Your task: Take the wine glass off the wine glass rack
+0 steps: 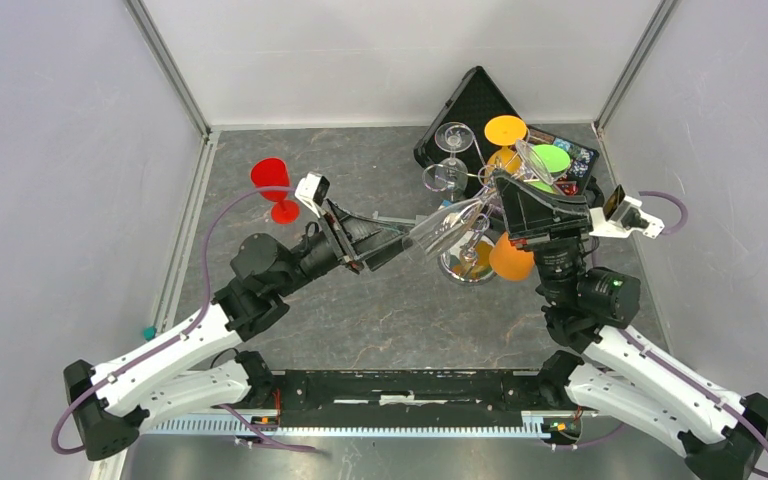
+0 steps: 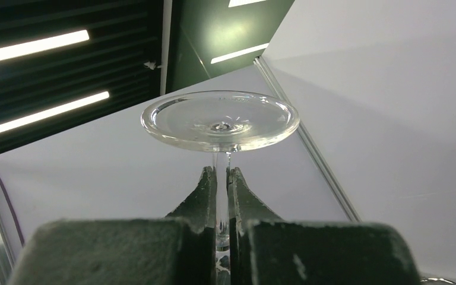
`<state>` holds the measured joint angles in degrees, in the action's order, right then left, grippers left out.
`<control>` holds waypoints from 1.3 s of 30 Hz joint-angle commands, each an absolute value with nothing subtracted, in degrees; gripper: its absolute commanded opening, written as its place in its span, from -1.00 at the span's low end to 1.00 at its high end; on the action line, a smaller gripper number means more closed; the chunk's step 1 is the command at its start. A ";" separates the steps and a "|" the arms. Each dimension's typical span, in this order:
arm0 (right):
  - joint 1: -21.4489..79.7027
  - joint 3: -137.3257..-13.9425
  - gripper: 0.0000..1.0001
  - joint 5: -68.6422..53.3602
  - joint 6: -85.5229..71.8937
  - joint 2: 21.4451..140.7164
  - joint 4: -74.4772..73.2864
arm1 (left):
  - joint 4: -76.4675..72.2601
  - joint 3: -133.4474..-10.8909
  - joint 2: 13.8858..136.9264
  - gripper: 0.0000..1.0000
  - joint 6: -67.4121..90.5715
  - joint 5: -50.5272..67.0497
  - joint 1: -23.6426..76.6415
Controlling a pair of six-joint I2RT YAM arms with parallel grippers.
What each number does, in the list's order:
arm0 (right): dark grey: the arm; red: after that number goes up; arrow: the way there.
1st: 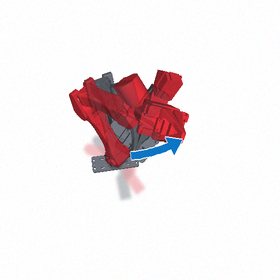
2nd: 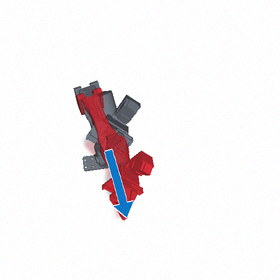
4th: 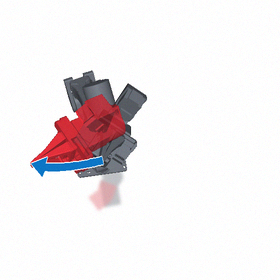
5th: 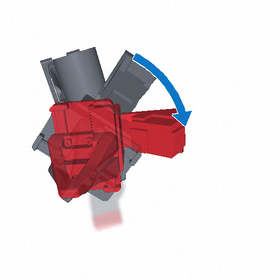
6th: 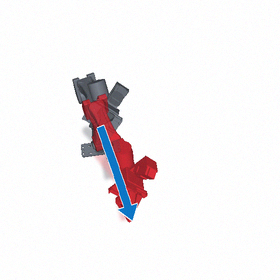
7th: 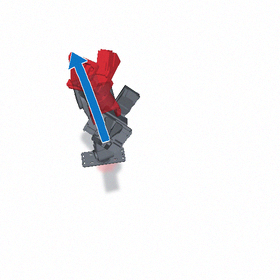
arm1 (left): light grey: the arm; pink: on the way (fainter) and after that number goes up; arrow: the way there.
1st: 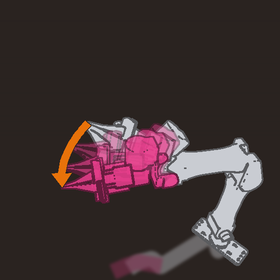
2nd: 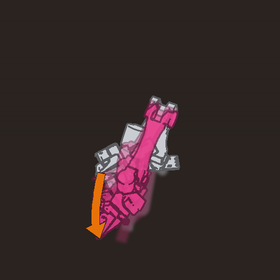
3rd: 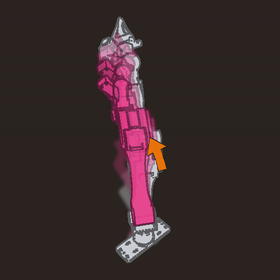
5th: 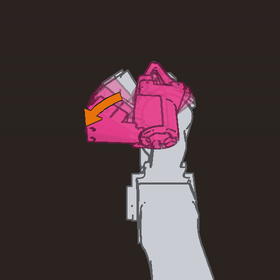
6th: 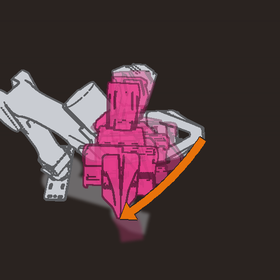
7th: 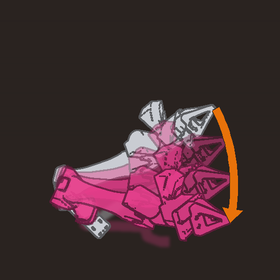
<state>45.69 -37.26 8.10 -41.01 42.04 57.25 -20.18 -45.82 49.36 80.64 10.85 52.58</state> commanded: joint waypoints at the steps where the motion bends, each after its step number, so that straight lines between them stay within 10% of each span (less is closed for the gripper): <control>1: 45.70 -37.80 -1.00 9.87 -41.74 43.25 63.27 | -28.03 -45.66 49.02 0.31 83.85 13.19 52.38; 24: 45.70 -32.61 -1.00 9.89 -43.80 45.66 70.89 | -49.21 -42.77 55.84 -0.40 93.26 12.79 52.47; 32: 45.75 -32.26 -1.00 9.87 -44.56 45.31 69.06 | -47.69 -43.39 56.95 -0.95 92.58 13.31 52.47; 39: 45.71 -32.75 -1.00 9.89 -43.71 44.23 67.06 | -45.37 -44.29 56.09 -0.95 88.83 12.89 52.43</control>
